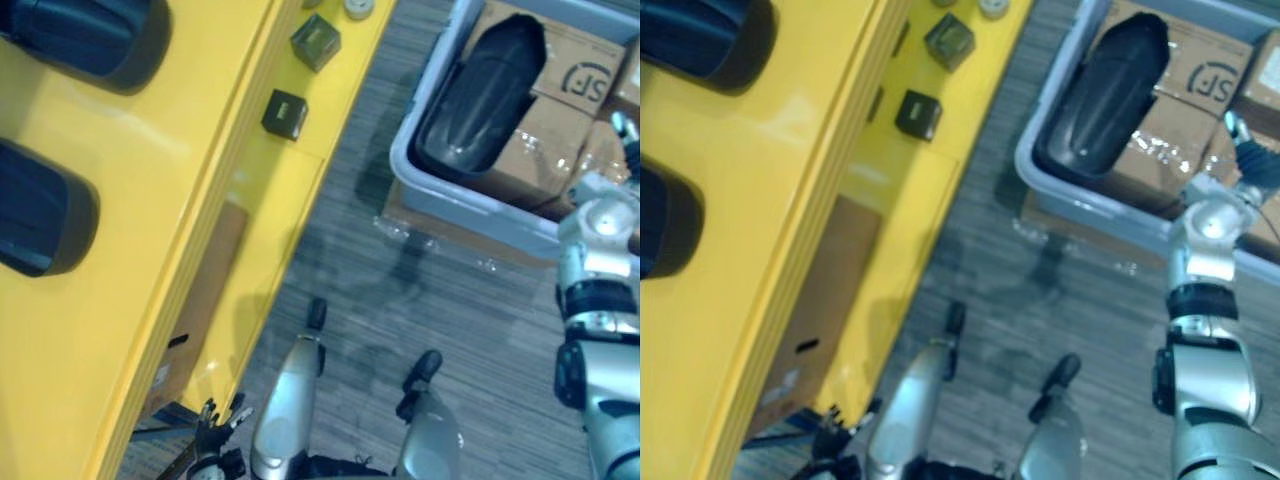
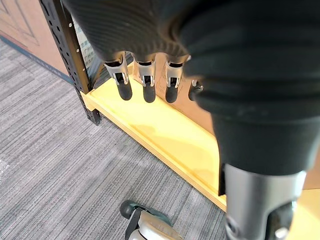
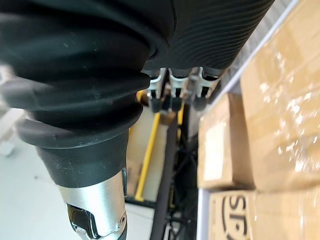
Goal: Walk over and take plastic housings, then place them on the shelf
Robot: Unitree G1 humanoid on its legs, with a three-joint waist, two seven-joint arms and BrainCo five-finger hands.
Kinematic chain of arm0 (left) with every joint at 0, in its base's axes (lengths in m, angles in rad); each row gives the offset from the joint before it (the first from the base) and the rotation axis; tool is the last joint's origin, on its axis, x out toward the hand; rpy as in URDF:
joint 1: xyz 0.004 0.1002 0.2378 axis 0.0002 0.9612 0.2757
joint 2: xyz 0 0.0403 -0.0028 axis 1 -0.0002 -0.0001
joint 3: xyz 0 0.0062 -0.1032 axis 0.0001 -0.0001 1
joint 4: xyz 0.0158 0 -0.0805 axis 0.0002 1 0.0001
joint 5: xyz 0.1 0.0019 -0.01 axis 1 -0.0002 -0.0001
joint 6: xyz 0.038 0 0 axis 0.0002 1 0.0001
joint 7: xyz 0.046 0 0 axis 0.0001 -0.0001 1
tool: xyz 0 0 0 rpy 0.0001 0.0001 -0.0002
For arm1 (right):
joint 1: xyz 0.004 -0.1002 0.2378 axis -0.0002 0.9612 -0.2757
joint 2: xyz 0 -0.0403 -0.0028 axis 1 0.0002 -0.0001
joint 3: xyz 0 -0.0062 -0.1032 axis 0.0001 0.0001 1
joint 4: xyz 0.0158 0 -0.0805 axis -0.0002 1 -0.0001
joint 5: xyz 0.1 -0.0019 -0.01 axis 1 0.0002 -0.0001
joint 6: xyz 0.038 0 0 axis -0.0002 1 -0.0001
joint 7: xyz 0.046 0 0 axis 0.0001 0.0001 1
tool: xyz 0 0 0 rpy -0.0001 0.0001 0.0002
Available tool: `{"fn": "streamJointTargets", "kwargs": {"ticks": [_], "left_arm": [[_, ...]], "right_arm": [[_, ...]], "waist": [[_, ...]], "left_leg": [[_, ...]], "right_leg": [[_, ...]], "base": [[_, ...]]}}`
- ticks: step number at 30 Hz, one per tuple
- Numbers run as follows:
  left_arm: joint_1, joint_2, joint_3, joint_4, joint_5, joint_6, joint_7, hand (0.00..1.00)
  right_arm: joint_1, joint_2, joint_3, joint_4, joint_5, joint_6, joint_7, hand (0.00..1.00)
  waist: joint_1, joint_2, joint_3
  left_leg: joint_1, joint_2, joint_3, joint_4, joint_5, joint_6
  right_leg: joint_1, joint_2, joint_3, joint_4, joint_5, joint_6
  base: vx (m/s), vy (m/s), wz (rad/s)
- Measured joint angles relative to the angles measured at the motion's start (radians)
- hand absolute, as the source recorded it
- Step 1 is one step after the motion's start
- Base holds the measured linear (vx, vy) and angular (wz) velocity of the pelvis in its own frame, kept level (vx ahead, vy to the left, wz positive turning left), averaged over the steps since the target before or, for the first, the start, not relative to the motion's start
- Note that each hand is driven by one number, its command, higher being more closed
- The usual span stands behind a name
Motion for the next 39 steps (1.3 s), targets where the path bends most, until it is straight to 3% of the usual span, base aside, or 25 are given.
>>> {"fn": "streamJointTargets", "kwargs": {"ticks": [6, 12, 18, 25, 32, 34, 39], "left_arm": [[-0.010, -0.001, -0.045, 0.005, -0.030, 0.000, -0.030, 0.00], [-0.017, -0.017, -0.101, 0.045, -0.032, -0.005, -0.044, 0.00], [-0.025, -0.032, -0.133, 0.051, -0.040, -0.006, -0.070, 0.00], [-0.031, -0.036, -0.168, 0.082, -0.041, -0.005, -0.085, 0.00], [-0.031, -0.037, -0.197, 0.082, -0.040, -0.006, -0.085, 0.00], [-0.031, -0.037, -0.199, 0.082, -0.040, -0.007, -0.086, 0.00], [-0.031, -0.037, -0.230, 0.085, -0.042, -0.011, -0.091, 0.00]], "right_arm": [[-0.055, -0.062, 0.060, 0.099, 0.071, 0.081, 0.053, 0.00], [-0.100, -0.108, 0.086, 0.201, 0.093, 0.169, 0.114, 0.00], [-0.137, -0.175, 0.107, 0.243, 0.090, 0.206, 0.134, 0.00], [-0.182, -0.193, 0.180, 0.241, 0.060, 0.215, 0.129, 0.00], [-0.203, -0.196, 0.195, 0.236, 0.040, 0.218, 0.109, 0.00], [-0.203, -0.196, 0.205, 0.236, 0.026, 0.235, 0.107, 0.00], [-0.203, -0.197, 0.221, 0.244, 0.029, 0.337, 0.075, 0.00]], "waist": [[0.032, 0.050, 0.003], [0.068, 0.063, -0.006], [0.108, 0.105, -0.034], [0.138, 0.144, -0.061], [0.154, 0.150, -0.066], [0.159, 0.155, -0.070], [0.167, 0.174, -0.083]], "left_leg": [[-0.033, -0.005, -0.021, 0.017, 0.000, -0.001], [-0.055, -0.016, -0.037, 0.023, 0.001, -0.001], [-0.088, -0.034, -0.059, 0.049, 0.000, -0.001], [-0.097, -0.034, -0.078, 0.051, 0.000, -0.001], [-0.096, -0.034, -0.080, 0.051, 0.000, -0.001], [-0.095, -0.034, -0.080, 0.049, 0.000, -0.001], [-0.086, -0.036, -0.079, 0.037, 0.001, -0.003]], "right_leg": [[-0.016, 0.001, -0.016, 0.006, 0.000, 0.000], [-0.031, -0.007, -0.029, 0.012, -0.001, 0.001], [-0.048, -0.019, -0.037, 0.025, -0.003, 0.001], [-0.052, -0.021, -0.052, 0.034, -0.009, -0.006], [-0.052, -0.021, -0.053, 0.032, -0.007, -0.003], [-0.052, -0.021, -0.053, 0.031, -0.007, -0.003], [-0.049, -0.025, -0.053, 0.032, -0.009, -0.006]], "base": [[-0.05, 0.006, 0.06], [-0.02, 0.005, 0.07], [-0.04, 0.027, 0.07], [-0.06, 0.007, 0.04], [0.00, -0.001, 0.01], [0.00, 0.000, 0.00], [-0.04, 0.003, 0.00]]}}
